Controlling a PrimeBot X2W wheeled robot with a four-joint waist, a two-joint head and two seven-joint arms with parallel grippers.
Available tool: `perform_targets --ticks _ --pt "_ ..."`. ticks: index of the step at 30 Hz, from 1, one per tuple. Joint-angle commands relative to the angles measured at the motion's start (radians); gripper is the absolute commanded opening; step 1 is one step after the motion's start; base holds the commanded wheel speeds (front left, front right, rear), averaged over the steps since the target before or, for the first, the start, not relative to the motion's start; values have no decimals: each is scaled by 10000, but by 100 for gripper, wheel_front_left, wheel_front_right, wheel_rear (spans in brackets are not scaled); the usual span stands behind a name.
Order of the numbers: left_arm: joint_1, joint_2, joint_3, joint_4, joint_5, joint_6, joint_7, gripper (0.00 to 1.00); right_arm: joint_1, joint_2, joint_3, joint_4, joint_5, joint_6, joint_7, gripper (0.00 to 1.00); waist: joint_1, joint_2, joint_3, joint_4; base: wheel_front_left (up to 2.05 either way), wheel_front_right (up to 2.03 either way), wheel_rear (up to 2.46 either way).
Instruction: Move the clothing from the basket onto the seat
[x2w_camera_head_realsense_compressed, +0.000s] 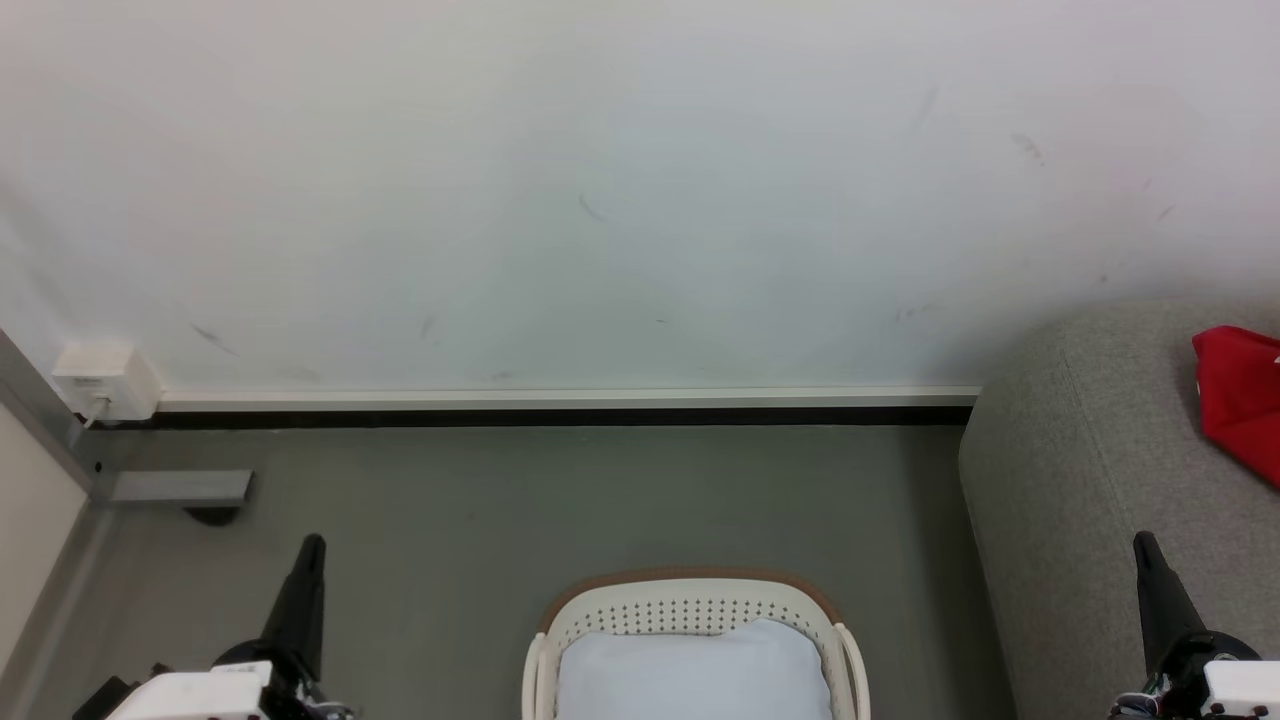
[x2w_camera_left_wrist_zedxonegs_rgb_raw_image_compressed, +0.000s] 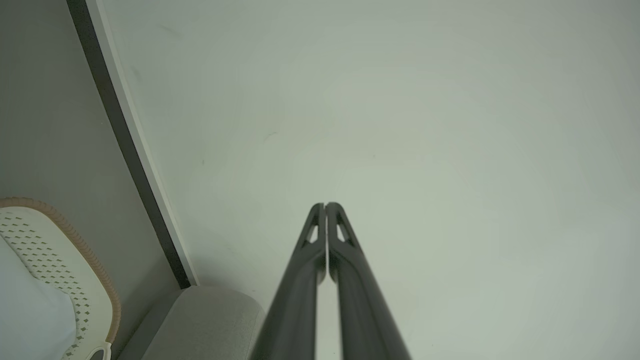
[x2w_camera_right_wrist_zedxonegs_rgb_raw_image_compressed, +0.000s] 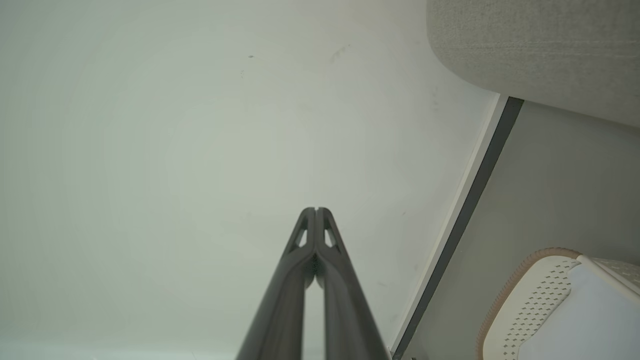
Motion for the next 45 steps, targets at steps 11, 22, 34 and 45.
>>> perform_targets --ticks 11,22,34,45 --pt "-87 24 23 -32 -127 -12 41 0 -128 -81 -38 -52 10 -21 30 0 0 0 0 0 0 0 0" --pt "-87 24 23 -33 -128 -12 40 0 -127 -81 -37 -52 8 -21 30 0 0 0 0 0 0 0 0" --pt "-87 24 22 -33 -128 -12 40 0 -127 -81 -37 -52 8 -21 30 0 0 0 0 0 0 0 0" --pt "-86 24 22 -34 -128 -12 40 0 -127 -82 -37 -52 10 -21 29 0 0 0 0 0 0 0 0"
